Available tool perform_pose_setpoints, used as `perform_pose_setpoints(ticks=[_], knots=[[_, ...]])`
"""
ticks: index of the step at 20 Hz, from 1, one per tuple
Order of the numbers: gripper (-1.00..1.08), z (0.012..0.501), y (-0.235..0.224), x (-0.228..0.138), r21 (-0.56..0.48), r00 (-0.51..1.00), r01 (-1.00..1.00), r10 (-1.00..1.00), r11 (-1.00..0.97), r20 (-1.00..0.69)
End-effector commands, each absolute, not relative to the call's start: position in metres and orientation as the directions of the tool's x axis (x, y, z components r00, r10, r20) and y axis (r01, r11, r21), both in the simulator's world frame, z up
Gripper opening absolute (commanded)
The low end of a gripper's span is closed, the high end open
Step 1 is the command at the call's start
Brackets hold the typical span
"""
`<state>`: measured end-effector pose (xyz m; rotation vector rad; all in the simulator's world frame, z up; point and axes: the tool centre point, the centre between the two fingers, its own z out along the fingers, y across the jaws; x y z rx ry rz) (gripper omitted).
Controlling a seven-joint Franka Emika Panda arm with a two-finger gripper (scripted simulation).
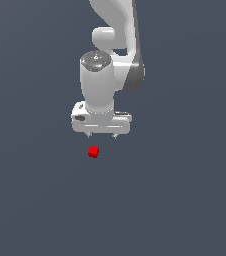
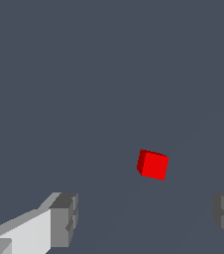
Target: Pick up the red cube and move it to a goal position.
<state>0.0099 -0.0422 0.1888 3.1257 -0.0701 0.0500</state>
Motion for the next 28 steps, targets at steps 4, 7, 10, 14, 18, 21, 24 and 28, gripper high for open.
perform_pose_setpoints(ticks=[4,7,10,14,18,21,24,28], knots=[[1.00,0.185,-0.043,0.010,0.014,0.998,-0.049,-0.049,-0.999,0.032],[1.00,0.175,-0.047,0.009,0.013,0.998,-0.063,-0.062,-0.998,0.030],[1.00,0.159,-0.053,0.007,0.012,0.996,-0.085,-0.084,-0.996,0.027],[1.00,0.126,-0.064,0.004,0.010,0.992,-0.127,-0.127,-0.992,0.021],[1.00,0.086,-0.077,-0.001,0.007,0.984,-0.179,-0.179,-0.984,0.013],[1.00,0.060,-0.085,-0.004,0.005,0.977,-0.212,-0.212,-0.977,0.008],[1.00,0.041,-0.091,-0.007,0.003,0.972,-0.236,-0.236,-0.972,0.004],[1.00,0.025,-0.096,-0.009,0.002,0.967,-0.256,-0.256,-0.967,0.001]])
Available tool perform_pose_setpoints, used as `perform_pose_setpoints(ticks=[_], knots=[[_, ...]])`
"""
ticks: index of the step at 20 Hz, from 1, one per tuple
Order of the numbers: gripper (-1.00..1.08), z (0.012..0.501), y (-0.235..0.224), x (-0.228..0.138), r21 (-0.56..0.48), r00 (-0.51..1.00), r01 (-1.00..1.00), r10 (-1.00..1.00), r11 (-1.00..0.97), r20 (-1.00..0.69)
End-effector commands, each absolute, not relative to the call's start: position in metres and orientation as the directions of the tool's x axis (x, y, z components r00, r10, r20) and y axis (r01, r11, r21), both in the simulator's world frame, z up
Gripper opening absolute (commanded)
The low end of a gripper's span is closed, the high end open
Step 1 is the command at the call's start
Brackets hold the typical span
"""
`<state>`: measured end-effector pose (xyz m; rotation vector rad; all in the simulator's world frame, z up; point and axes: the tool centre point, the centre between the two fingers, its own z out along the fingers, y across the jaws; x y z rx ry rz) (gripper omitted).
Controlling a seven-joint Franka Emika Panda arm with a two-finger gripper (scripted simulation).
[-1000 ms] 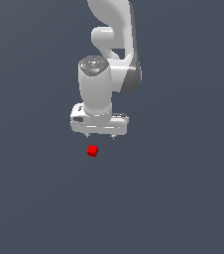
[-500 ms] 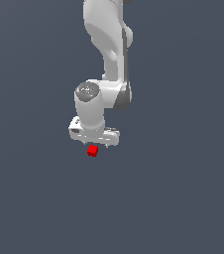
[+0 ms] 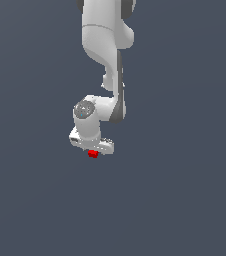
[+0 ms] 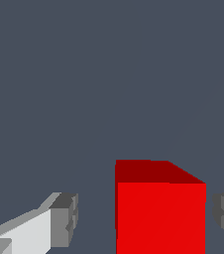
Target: Pick up the red cube and move it to a goal position.
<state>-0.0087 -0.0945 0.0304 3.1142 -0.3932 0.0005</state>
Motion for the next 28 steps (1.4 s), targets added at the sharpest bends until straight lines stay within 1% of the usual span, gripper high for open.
perform_pose_setpoints(ticks=[1,5,6,19,28], knots=[[1.00,0.023,-0.097,-0.009,0.001,0.966,-0.259,-0.259,-0.966,0.001],[1.00,0.020,-0.097,-0.009,0.001,0.965,-0.262,-0.262,-0.965,0.000],[-1.00,0.020,-0.097,-0.009,0.001,0.965,-0.262,-0.262,-0.965,0.000],[-1.00,0.022,-0.097,-0.010,0.000,0.965,-0.262,-0.262,-0.965,-0.001],[-1.00,0.048,-0.087,-0.023,0.000,0.965,-0.262,-0.262,-0.965,-0.001]])
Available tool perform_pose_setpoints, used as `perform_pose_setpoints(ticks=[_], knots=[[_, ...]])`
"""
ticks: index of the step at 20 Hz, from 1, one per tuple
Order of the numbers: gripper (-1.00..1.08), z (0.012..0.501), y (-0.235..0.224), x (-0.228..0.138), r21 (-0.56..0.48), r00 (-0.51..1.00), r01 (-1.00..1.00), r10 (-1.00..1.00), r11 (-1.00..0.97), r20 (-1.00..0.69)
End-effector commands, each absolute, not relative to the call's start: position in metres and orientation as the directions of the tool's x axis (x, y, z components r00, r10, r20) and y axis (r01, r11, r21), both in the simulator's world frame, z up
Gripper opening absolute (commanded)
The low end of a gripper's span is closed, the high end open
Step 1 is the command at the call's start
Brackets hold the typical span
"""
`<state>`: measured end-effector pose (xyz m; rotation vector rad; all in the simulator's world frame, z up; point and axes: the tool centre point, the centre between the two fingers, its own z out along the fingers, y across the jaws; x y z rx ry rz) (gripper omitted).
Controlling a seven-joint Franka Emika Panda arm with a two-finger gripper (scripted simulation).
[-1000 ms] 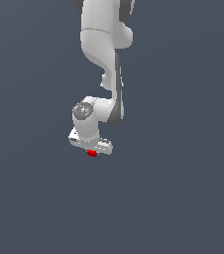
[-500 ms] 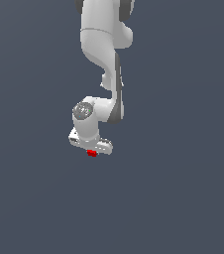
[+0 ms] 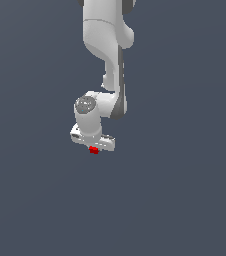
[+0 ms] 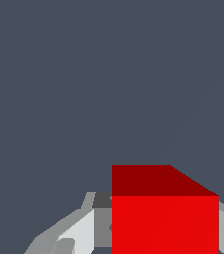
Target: Pick up the red cube and move it to a goal position.
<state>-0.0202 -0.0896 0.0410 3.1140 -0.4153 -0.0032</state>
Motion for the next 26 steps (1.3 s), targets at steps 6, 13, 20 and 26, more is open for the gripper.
perform_pose_setpoints(ticks=[6,13,20,26], knots=[[-1.00,0.083,-0.075,-0.040,-0.001,0.965,-0.262,-0.262,-0.965,0.000],[-1.00,0.135,-0.058,-0.065,-0.001,0.965,-0.262,-0.262,-0.965,0.000],[-1.00,0.172,-0.045,-0.081,0.000,0.965,-0.262,-0.262,-0.965,0.000],[-1.00,0.189,-0.040,-0.088,0.001,0.965,-0.262,-0.262,-0.965,0.000]])
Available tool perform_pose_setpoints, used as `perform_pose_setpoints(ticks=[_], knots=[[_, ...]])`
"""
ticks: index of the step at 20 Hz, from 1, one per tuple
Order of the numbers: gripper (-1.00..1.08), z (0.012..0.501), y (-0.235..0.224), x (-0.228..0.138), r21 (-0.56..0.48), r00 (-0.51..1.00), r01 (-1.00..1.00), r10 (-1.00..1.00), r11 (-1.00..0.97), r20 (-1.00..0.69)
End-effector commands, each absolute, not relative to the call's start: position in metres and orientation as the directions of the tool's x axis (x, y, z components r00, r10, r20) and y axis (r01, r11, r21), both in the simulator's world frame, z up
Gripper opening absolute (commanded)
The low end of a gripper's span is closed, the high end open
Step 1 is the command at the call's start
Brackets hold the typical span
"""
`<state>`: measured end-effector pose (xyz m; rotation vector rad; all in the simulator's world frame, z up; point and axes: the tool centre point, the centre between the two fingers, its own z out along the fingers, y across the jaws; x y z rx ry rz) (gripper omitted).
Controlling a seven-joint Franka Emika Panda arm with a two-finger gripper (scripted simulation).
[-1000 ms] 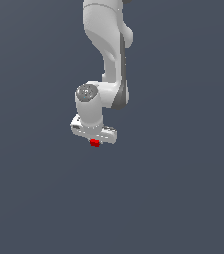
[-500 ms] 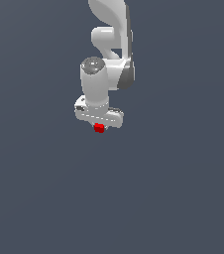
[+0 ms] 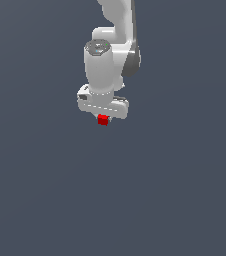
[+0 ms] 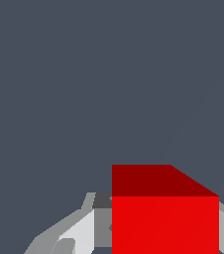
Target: Pick up the red cube and move it to a goal position.
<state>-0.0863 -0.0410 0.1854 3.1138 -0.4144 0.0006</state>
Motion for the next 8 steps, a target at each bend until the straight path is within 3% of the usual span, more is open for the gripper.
perform_pose_setpoints(ticks=[1,8], knots=[[-1.00,0.1903,-0.0395,-0.0884,0.001,0.965,-0.262,-0.262,-0.965,0.000],[-1.00,0.1901,-0.0395,-0.0872,0.000,0.965,-0.262,-0.262,-0.965,0.000]])
